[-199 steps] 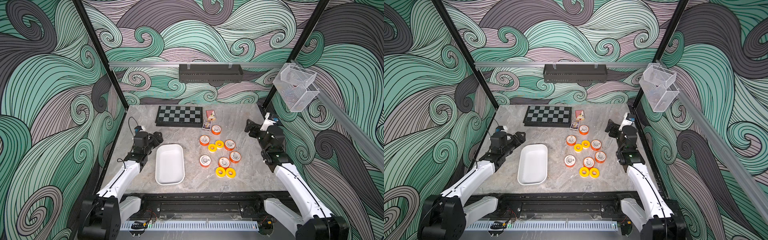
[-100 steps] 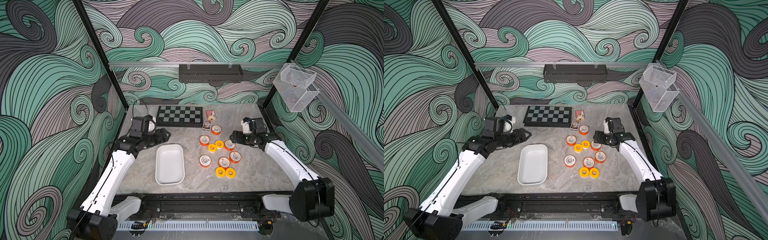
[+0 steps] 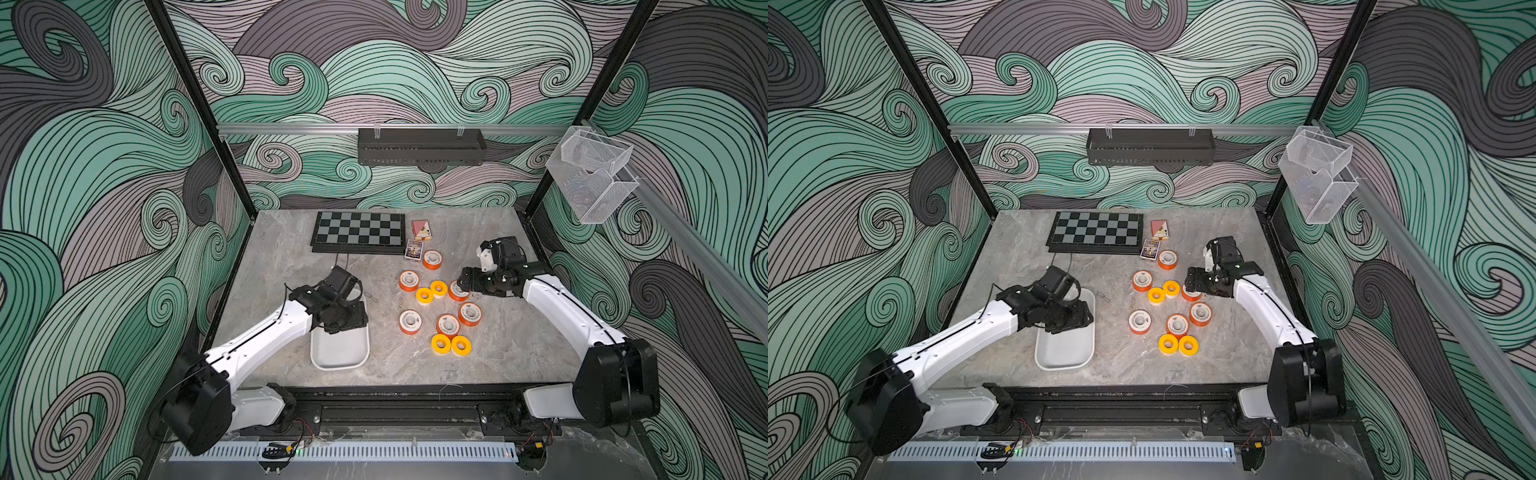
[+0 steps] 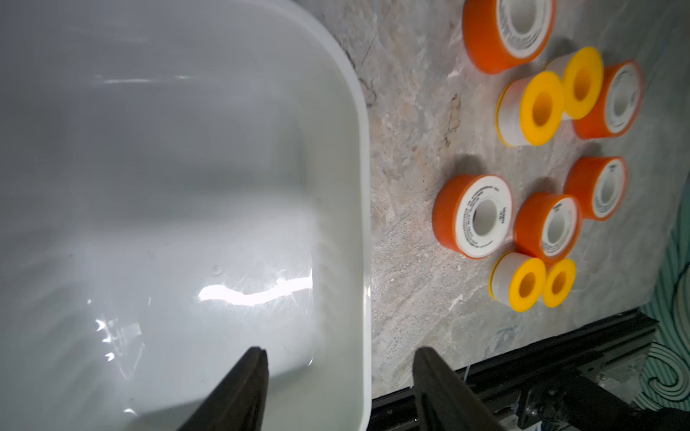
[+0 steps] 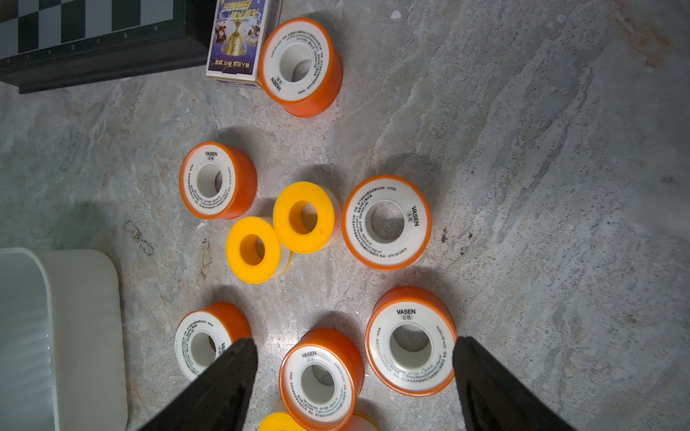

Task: Put the sealing tape into the storage box
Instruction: Move the storage box to the center of the board.

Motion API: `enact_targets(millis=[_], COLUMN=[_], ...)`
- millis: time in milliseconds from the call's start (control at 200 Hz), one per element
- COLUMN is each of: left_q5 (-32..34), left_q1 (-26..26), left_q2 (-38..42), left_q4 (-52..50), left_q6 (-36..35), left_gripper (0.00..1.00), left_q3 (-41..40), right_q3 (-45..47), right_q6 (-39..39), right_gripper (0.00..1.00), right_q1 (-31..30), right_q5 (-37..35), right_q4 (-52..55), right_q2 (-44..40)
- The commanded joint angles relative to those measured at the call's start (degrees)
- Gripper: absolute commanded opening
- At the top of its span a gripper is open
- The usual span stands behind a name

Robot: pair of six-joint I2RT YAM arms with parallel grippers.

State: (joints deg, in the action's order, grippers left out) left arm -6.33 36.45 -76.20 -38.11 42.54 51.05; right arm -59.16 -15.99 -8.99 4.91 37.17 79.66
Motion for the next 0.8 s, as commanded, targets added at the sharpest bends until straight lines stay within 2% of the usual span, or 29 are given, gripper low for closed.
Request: enact_targets(millis=[0, 95, 380, 515, 795], left_q5=[4.3, 7.4, 7.2, 6.8, 3.4], left_q1=[2.9, 5.2, 8.6, 9.3, 10.6], left_q2=[-6.9, -11.9, -19.8, -23.1, -27.4], left_q4=[2.2, 1.2, 2.3, 0.9, 2.4], left_q6=[2.6, 2.5, 1.7, 0.8, -1.6], left_gripper=[0.62, 0.60, 0.58, 0.58, 0.58], left_q3=[4.2, 7.6, 15.2, 19.9, 24.2], right_q3=[-1.0, -0.9, -1.1, -1.1, -0.8], right_q6=[0.7, 0.8, 0.9, 0.9, 0.9], right_gripper=[0.86, 0.86, 0.86, 0.86, 0.86], right_q1=[-0.2, -0.2, -0.1, -0.1, -0.1], right_q5=[-0.1, -0.1, 0.1, 0.2, 0.7], right_q4=[0.8, 0.9, 0.9, 0.8, 0.9], right_q2=[-0.5, -0.4, 0.4, 0.8, 1.1])
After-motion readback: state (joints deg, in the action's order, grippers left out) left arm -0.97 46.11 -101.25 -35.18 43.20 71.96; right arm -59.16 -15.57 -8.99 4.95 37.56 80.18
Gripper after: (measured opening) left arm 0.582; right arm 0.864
